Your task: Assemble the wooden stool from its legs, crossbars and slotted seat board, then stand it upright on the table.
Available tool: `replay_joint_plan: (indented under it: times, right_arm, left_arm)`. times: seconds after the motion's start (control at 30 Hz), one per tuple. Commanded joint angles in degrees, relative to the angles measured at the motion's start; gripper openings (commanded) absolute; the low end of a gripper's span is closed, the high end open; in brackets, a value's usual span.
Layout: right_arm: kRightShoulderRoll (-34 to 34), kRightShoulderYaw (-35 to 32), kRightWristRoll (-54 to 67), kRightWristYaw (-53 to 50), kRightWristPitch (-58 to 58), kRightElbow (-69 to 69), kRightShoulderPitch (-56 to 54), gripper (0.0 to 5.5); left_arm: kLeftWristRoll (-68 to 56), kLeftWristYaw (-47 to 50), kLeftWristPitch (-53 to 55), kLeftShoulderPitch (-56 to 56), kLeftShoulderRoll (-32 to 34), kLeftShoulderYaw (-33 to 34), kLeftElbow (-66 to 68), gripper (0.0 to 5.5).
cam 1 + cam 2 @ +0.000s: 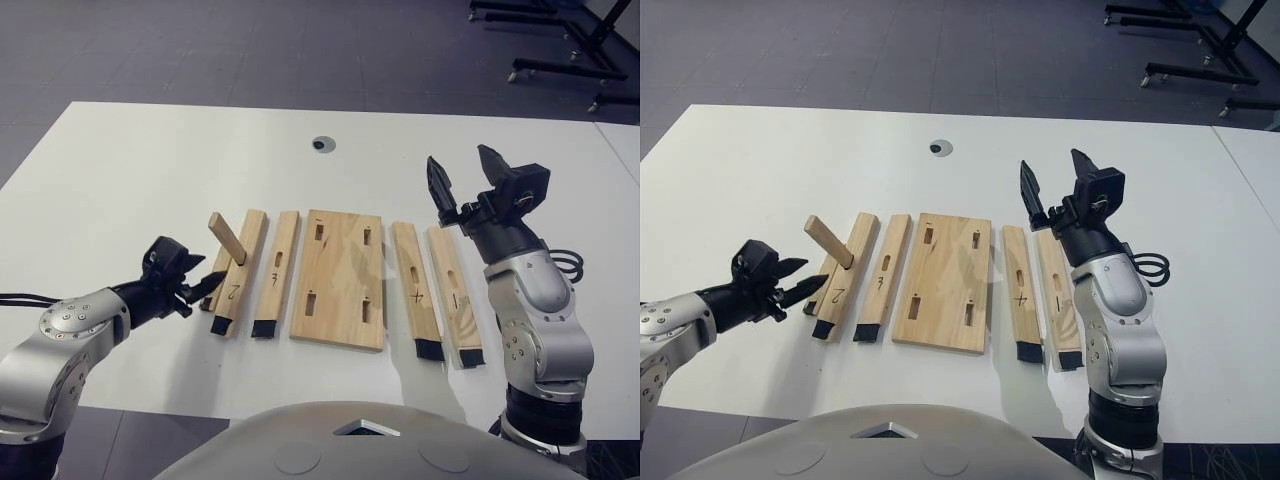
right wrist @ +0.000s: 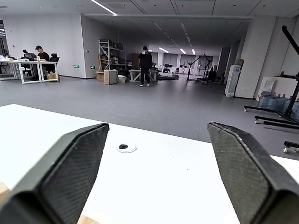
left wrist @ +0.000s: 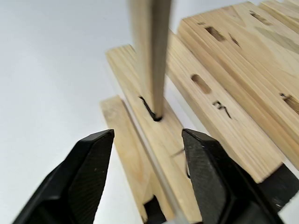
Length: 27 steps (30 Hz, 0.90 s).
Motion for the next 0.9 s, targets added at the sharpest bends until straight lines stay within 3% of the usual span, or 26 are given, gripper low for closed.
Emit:
replay_joint_plan:
  times: [0.03,0.3,0.57,0.9]
  right_arm:
    - [-1.40,0.22,0.43,0.97,1.44,-1.18,0.05,3.89]
    - [-2.23,0.41,1.32,1.66,3.25,-2.46,-0.44,3.89]
    - [-1.53,0.51,1.61,0.85,3.01,-3.16,0.25,3.89]
    - [-0.77,0.31,1.67,-0.22,3.28,-3.51,-0.52,3.89]
  left_arm:
    - [-2.91,1.14,4.73,1.14,-0.56,-1.17,-5.46,3.11]
    - [-0.96,6.73,8.09,3.31,-2.34,-4.60,-5.37,4.41]
    - [0.39,7.23,8.13,3.30,-2.66,-8.20,-5.60,4.41]
    - [5.90,6.68,6.59,3.28,1.25,-11.95,-2.79,3.29]
